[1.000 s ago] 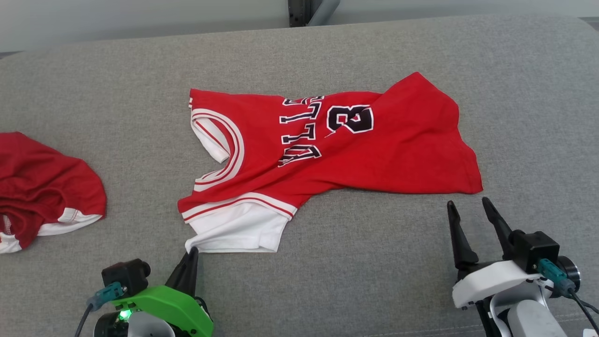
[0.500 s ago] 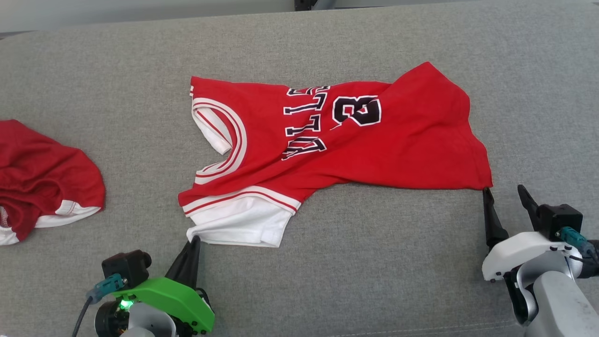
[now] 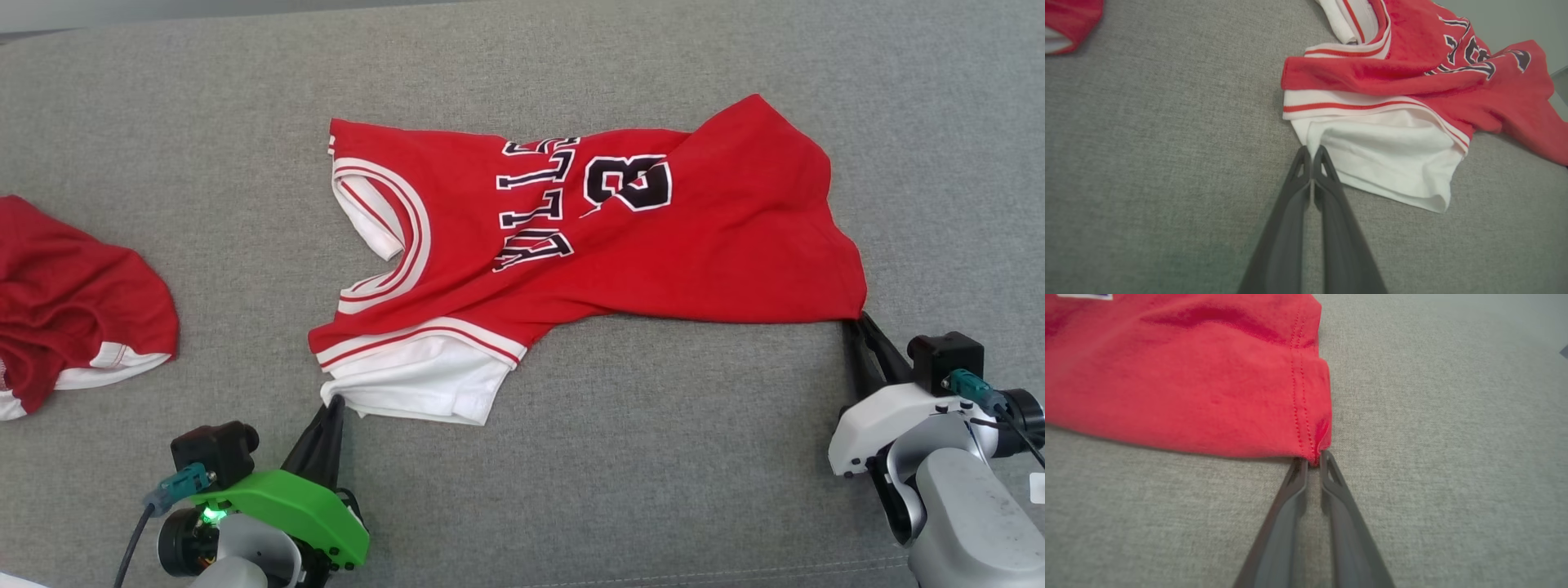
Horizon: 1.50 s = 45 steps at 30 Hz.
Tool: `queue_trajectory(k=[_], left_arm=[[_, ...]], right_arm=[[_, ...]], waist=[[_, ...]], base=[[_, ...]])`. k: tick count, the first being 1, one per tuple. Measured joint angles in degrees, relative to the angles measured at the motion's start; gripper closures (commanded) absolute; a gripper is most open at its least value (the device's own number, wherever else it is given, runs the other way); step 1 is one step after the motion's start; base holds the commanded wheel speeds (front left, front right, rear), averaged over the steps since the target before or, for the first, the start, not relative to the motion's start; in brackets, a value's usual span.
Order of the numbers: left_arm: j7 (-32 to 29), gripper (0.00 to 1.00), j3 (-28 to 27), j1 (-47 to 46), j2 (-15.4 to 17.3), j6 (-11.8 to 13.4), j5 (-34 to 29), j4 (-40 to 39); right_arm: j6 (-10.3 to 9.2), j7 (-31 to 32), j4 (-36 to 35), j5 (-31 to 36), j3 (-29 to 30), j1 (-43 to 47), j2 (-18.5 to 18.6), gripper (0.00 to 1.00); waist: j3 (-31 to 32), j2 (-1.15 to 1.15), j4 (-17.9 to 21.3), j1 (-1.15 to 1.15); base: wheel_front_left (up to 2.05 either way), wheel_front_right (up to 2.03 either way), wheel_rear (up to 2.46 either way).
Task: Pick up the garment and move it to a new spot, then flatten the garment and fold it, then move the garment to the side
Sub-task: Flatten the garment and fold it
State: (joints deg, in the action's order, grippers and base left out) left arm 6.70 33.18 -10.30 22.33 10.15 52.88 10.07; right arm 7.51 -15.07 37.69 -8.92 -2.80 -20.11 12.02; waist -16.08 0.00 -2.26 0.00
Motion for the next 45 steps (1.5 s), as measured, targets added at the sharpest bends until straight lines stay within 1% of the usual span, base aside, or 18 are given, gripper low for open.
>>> queue_trajectory(k=[1,2,9,12,16,20,23,24,25,27,29,33,38,40,45], left_arm=[[0.0,1.0,0.0,0.0,0.1,0.0,0.0,-0.1],[0.0,1.0,0.0,-0.1,0.1,0.0,0.0,-0.1],[0.8,1.0,-0.4,-0.3,0.1,0.0,0.0,-0.1],[2.6,1.0,-0.7,-0.5,0.2,-0.4,-0.3,-0.8],[4.8,1.0,-1.9,-1.9,0.3,-2.1,-0.6,-3.6],[5.8,1.0,-4.5,-4.7,0.8,-3.6,-0.2,-7.8],[5.9,1.0,-6.4,-8.1,1.4,-4.4,0.6,-10.8],[5.4,1.0,-6.9,-9.4,1.6,-4.7,0.9,-11.5],[3.7,1.0,-7.4,-12.5,2.1,-5.4,1.6,-12.3],[2.4,1.0,-8.5,-15.1,1.7,-6.3,4.2,-13.1],[0.9,1.0,-9.5,-17.8,1.9,-7.0,5.4,-13.2],[-1.6,1.0,-10.5,-24.0,2.5,-8.1,6.7,-13.2],[-5.2,1.0,-10.9,-33.8,2.7,-8.9,7.1,-12.4],[-6.4,1.0,-11.3,-37.7,2.4,-9.0,7.6,-11.4],[-10.6,1.0,-10.8,-46.8,1.8,-9.0,7.7,-7.4]], right_arm=[[0.0,0.0,0.1,0.0,-0.3,-0.2,0.1,0.93],[-0.01,0.0,0.1,0.1,-0.5,-0.3,0.2,1.0],[-0.01,0.0,-1.2,0.6,-1.2,-0.4,0.7,1.0],[0.0,0.0,-4.4,0.4,-1.5,0.5,1.1,1.0],[-0.01,0.0,-10.8,-0.7,-0.7,2.1,1.9,1.0],[0.0,0.0,-16.7,-2.6,-0.5,2.9,3.3,1.0],[-0.01,0.0,-18.9,-5.2,-1.3,2.9,5.6,1.0],[-0.01,0.0,-19.4,-6.8,-1.6,2.6,6.3,1.0],[0.0,0.2,-19.9,-10.4,-3.3,1.4,8.0,1.0],[-0.01,3.2,-21.0,-15.2,-5.4,-1.0,10.2,1.0],[0.0,6.8,-23.0,-18.8,-7.2,-4.0,13.2,1.0],[-0.01,11.8,-27.5,-23.6,-8.0,-10.6,18.5,1.0],[-0.01,17.1,-31.1,-26.4,-8.3,-18.3,22.5,1.0],[-0.01,18.9,-31.4,-26.5,-8.4,-20.8,24.0,1.0],[-0.01,22.6,-30.3,-26.8,-8.3,-25.7,26.3,1.0]], waist=[[-0.1,0.0,0.0,0.0],[-0.2,0.0,0.0,0.0],[0.2,0.0,0.0,0.0],[1.0,0.0,0.2,0.0],[2.6,0.0,0.4,0.0],[4.9,0.0,0.7,0.0],[6.9,0.0,1.1,0.0],[7.6,0.0,1.2,0.0],[9.1,0.0,1.4,0.0],[10.7,0.0,1.7,0.0],[12.1,0.0,2.1,0.0],[14.7,0.0,3.2,0.0],[16.7,0.0,4.8,0.0],[17.3,0.0,5.4,0.0],[17.5,0.0,6.4,0.0]], base=[[0.0,0.0,0.0],[0.0,0.0,0.0],[0.0,0.0,0.0],[0.0,0.0,0.0],[0.0,0.0,0.0],[0.0,0.0,0.0],[0.0,0.0,0.0],[0.0,0.0,0.0],[0.0,0.0,0.0],[0.0,0.0,0.0],[0.0,0.0,0.0],[0.0,0.0,0.0],[0.0,0.0,0.0],[0.0,0.0,0.0],[0.0,0.0,0.0]])
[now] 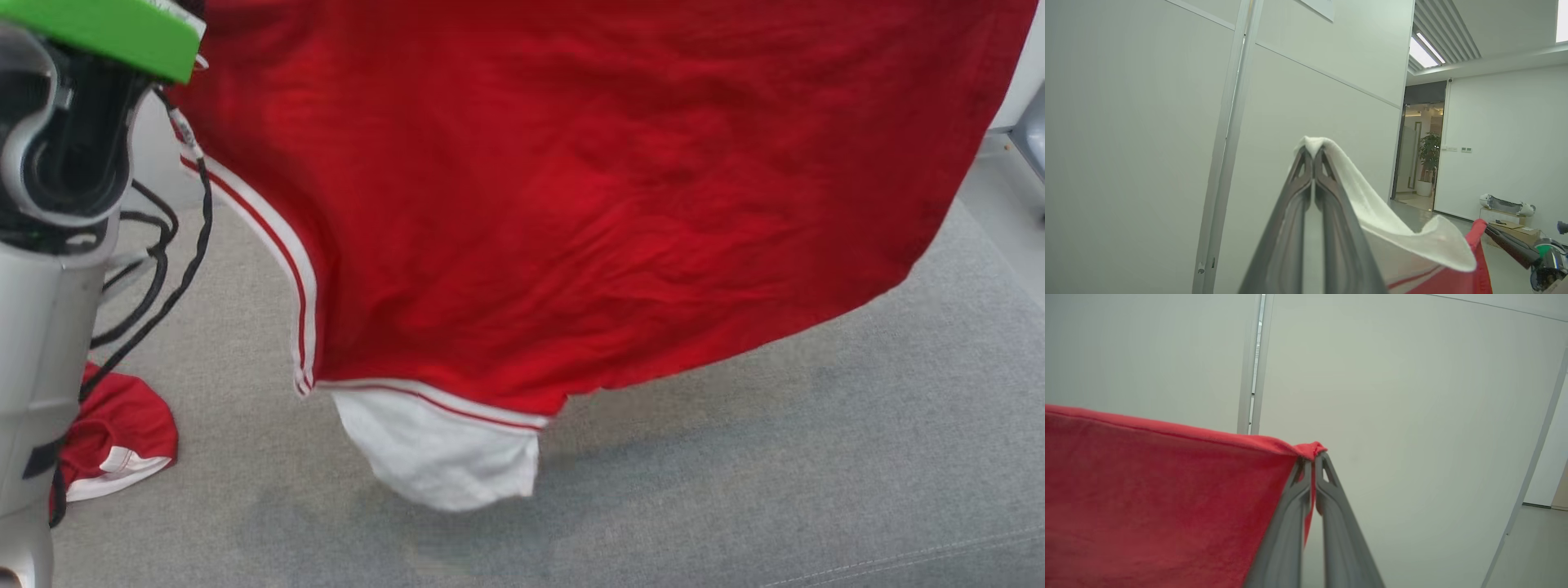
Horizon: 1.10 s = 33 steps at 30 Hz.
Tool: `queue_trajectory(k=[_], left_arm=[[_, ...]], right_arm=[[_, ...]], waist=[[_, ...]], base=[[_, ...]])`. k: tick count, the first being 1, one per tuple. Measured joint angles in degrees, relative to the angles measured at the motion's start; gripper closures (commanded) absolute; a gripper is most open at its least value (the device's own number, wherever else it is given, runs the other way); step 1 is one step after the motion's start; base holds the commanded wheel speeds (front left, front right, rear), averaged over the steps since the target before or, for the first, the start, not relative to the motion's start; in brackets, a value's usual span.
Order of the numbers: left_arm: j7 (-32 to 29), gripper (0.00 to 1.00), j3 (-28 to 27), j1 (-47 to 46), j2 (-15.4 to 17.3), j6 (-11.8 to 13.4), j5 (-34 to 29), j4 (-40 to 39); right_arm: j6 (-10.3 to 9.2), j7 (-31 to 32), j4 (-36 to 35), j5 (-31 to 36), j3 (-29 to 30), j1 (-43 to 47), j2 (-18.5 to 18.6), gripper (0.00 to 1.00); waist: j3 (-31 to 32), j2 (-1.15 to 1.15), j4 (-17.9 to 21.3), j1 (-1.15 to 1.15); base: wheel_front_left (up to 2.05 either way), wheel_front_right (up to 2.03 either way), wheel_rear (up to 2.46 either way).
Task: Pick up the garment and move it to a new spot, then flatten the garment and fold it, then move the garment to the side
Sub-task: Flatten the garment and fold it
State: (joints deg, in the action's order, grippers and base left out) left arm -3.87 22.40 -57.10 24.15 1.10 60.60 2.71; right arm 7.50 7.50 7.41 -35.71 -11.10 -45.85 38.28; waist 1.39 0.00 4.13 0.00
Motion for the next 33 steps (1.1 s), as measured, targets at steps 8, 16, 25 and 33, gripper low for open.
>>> queue_trajectory(k=[8,16,25,33], left_arm=[[-7.5,1.0,5.0,-12.7,-1.2,-1.5,-2.3,14.0],[-3.8,1.0,8.7,-31.6,-2.2,-5.4,-11.8,28.4],[17.9,1.0,9.6,-49.6,-3.7,-7.2,-23.9,38.9],[18.9,1.0,-0.5,-40.6,-6.0,-8.2,-28.3,31.0]], right_arm=[[0.0,2.6,8.2,-0.2,-3.1,-8.7,-1.9,1.0],[0.0,-1.7,19.1,6.4,-6.4,-25.8,-7.8,1.0],[-0.01,-21.5,30.6,27.2,-0.1,-46.7,-15.3,1.0],[0.04,-22.6,35.9,35.1,3.1,-44.6,-20.3,1.0]], waist=[[-4.0,0.0,0.3,0.0],[-13.6,0.0,0.5,0.0],[-28.1,0.0,1.3,0.0],[-40.4,0.0,1.3,0.02]], base=[[0.0,0.0,0.0],[0.0,0.0,0.0],[0.0,0.0,0.0],[0.0,0.0,0.0]])
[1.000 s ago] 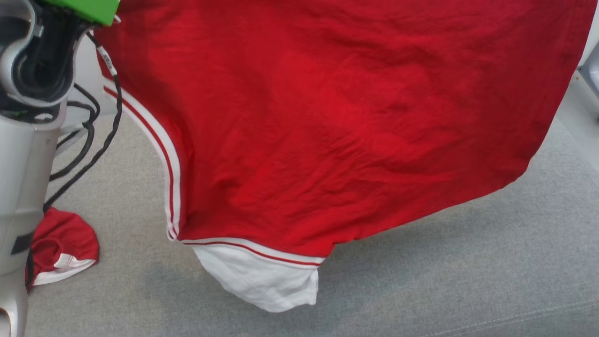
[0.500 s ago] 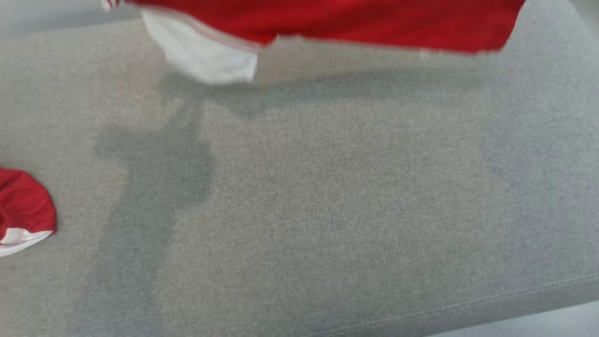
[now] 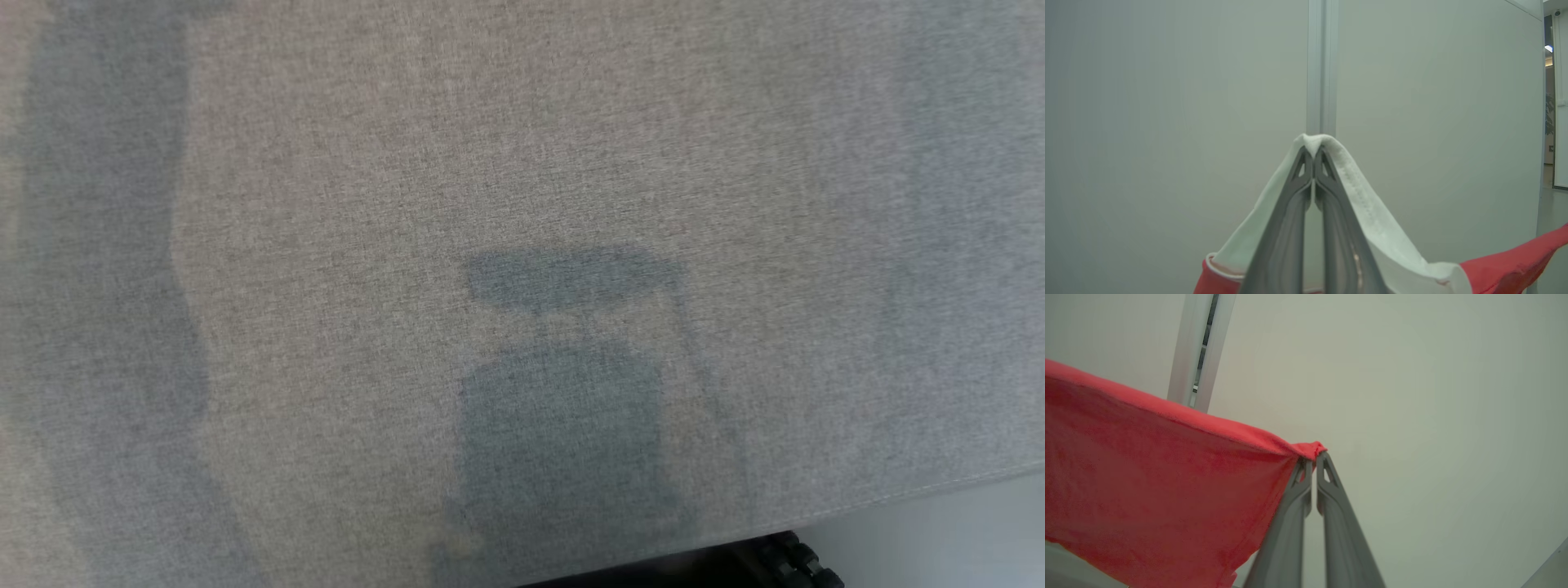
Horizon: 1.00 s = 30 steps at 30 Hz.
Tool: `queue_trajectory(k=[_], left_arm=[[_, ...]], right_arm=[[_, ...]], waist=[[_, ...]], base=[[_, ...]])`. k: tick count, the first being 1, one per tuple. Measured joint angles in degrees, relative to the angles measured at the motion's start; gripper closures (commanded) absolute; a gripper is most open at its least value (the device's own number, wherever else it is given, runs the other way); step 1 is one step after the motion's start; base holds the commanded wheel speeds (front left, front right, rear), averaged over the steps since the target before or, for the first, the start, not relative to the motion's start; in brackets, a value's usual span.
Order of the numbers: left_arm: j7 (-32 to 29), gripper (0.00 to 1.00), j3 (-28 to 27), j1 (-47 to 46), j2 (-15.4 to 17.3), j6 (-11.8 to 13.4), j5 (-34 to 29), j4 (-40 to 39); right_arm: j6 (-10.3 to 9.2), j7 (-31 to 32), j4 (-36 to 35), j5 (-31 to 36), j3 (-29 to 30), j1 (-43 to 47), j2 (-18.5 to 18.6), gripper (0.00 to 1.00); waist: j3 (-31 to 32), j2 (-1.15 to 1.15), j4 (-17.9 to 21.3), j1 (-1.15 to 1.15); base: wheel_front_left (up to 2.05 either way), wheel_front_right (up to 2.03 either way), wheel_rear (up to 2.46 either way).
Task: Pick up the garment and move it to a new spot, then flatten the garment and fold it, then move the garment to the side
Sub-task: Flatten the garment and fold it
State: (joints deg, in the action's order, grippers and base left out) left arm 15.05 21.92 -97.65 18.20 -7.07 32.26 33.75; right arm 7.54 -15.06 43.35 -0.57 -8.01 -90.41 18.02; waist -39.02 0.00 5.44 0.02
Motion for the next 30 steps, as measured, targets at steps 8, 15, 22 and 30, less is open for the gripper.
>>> queue_trajectory(k=[8,15,22,30], left_arm=[[-0.1,1.0,-0.7,24.2,-0.6,-0.3,4.6,-12.4],[-0.1,1.0,-0.1,44.4,6.2,-0.3,10.6,-22.9],[-0.1,1.0,-1.5,60.8,9.7,-0.3,13.2,-29.8],[-0.1,1.0,-1.6,78.0,11.1,-0.1,15.6,-38.1]], right_arm=[[0.0,0.0,-2.7,-2.0,3.1,14.5,-1.3,1.0],[-0.01,0.0,-8.3,-7.5,2.5,29.1,1.3,1.0],[0.02,0.0,-10.6,-11.8,0.6,39.9,4.0,1.0],[0.02,0.0,-14.1,-14.7,-0.6,53.8,8.4,1.0]], waist=[[-7.0,0.0,-2.0,0.0],[-4.5,0.0,-3.5,-0.01],[1.3,0.0,-4.2,-0.02],[10.7,0.0,-4.2,-0.02]], base=[[0.0,0.0,0.0],[0.0,0.0,0.0],[0.0,0.0,0.0],[0.0,0.0,0.0]])
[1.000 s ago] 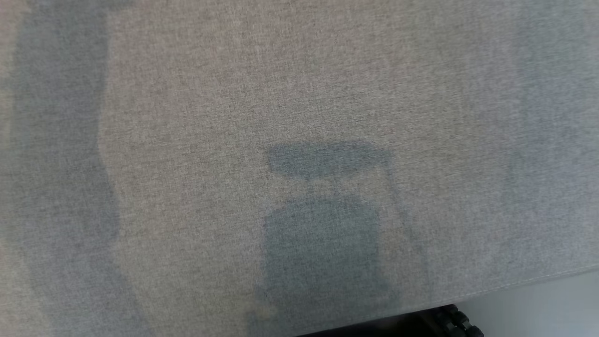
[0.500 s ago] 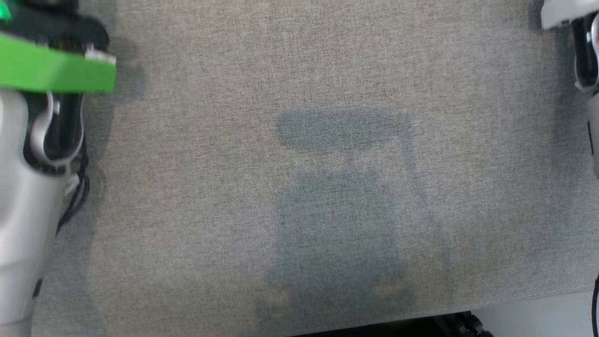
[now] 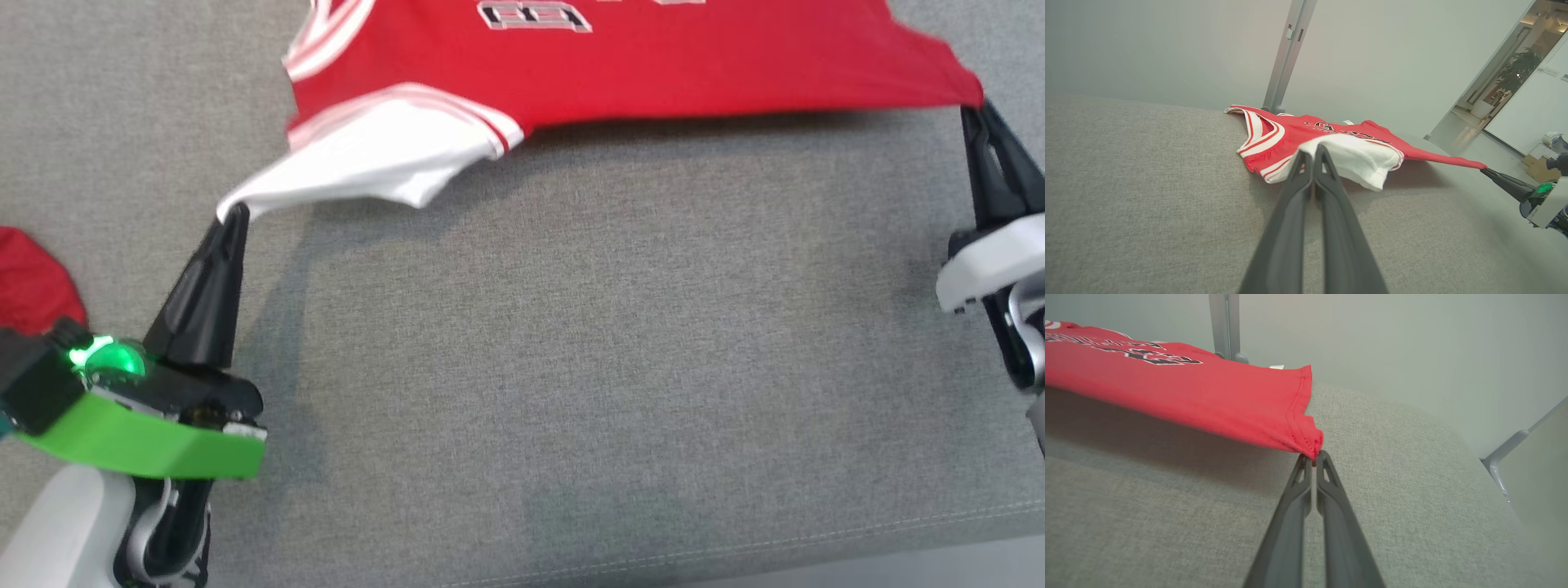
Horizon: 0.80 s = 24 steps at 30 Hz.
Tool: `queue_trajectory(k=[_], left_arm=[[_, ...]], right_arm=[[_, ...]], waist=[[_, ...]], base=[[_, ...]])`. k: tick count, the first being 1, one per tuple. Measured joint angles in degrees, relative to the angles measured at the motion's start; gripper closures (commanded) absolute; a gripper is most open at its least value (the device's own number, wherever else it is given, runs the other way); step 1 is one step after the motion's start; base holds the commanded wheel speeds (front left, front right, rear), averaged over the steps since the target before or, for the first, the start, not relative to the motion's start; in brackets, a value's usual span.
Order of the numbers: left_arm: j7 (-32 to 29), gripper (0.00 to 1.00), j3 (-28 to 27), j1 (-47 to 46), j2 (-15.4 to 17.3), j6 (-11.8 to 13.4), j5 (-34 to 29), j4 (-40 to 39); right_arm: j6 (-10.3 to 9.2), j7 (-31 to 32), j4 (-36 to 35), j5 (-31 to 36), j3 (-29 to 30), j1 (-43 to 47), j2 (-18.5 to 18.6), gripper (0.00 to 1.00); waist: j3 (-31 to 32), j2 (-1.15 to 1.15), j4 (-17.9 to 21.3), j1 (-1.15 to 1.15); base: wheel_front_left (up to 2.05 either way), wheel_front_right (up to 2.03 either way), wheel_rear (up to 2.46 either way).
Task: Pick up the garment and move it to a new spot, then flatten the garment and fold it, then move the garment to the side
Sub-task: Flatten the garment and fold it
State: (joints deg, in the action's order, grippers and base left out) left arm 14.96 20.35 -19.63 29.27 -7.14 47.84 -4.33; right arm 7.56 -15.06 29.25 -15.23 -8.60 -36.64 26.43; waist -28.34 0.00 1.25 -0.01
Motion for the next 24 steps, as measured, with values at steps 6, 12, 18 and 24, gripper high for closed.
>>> queue_trajectory(k=[6,12,18,24], left_arm=[[0.0,1.0,1.8,10.2,-0.9,0.8,1.5,-4.0],[-1.3,1.0,3.4,17.7,-0.5,1.7,3.2,-7.5],[-5.5,1.0,5.5,22.4,2.5,3.1,3.5,-12.2],[-7.2,1.0,6.9,22.9,2.3,4.1,3.4,-12.3]], right_arm=[[0.0,0.0,-3.5,-1.8,0.7,11.5,2.3,1.0],[0.0,0.0,-8.5,-1.8,3.4,25.0,3.1,1.0],[0.0,0.0,-13.7,-2.4,7.4,36.7,3.9,1.0],[-0.01,2.9,-18.7,-2.0,8.5,40.7,3.3,1.0]], waist=[[6.5,0.0,-0.7,0.0],[13.2,0.0,-1.8,0.0],[17.1,0.0,-3.0,0.0],[18.1,0.0,-2.8,0.0]], base=[[0.0,0.0,0.0],[0.0,0.0,0.0],[0.0,0.0,0.0],[0.0,0.0,0.0]])
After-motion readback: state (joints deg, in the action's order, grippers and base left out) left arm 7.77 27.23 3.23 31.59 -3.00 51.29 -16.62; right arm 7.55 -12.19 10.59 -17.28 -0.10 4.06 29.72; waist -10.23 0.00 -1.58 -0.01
